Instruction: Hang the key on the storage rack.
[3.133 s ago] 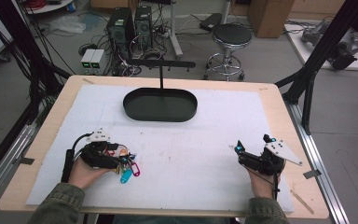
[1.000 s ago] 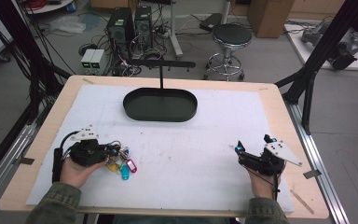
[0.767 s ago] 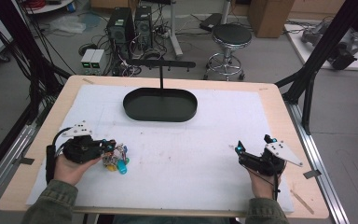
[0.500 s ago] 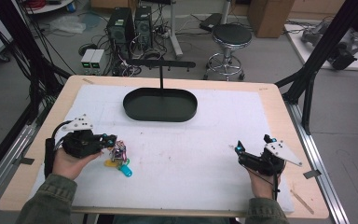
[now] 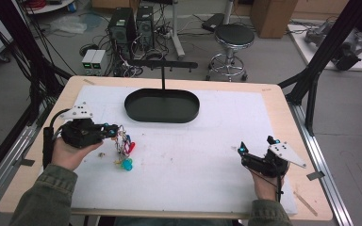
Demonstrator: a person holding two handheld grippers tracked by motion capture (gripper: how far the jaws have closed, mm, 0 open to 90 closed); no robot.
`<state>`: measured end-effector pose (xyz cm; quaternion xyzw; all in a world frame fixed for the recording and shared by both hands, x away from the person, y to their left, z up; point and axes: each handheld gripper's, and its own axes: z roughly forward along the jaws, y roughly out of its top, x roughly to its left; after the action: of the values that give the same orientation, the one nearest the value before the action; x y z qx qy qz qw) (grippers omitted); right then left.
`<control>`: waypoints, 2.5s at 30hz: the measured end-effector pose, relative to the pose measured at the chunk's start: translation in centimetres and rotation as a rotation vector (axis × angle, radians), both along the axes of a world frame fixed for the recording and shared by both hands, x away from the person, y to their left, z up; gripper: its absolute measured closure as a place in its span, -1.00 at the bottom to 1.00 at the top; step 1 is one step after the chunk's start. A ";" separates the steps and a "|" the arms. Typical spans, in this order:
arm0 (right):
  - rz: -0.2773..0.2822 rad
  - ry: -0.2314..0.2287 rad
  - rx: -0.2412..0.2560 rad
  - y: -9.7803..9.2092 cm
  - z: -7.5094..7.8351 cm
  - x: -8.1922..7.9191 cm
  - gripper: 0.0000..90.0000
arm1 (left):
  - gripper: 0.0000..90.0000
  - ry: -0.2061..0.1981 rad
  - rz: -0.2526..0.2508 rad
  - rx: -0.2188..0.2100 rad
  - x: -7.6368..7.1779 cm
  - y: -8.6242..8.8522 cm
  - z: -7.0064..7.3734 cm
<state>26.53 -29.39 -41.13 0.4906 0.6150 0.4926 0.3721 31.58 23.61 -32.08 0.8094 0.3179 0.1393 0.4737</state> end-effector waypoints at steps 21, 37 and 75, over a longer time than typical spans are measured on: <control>0.002 -0.003 -0.004 -0.1 0.0 0.0 -0.99 | 0.95 -0.041 -0.013 -0.006 2.0 -0.7 3.4; 0.000 0.001 0.003 -0.1 0.0 0.0 -0.99 | 0.95 -0.102 -0.026 -0.033 2.9 -1.4 7.3; -0.014 -0.004 0.022 -0.7 0.0 -0.3 -0.99 | 0.95 -0.158 -0.035 -0.048 8.7 -3.4 13.5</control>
<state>26.20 -30.06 -41.16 0.4980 0.6055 0.4975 0.3713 40.30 20.23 -18.62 0.7898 0.2685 0.1867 0.5188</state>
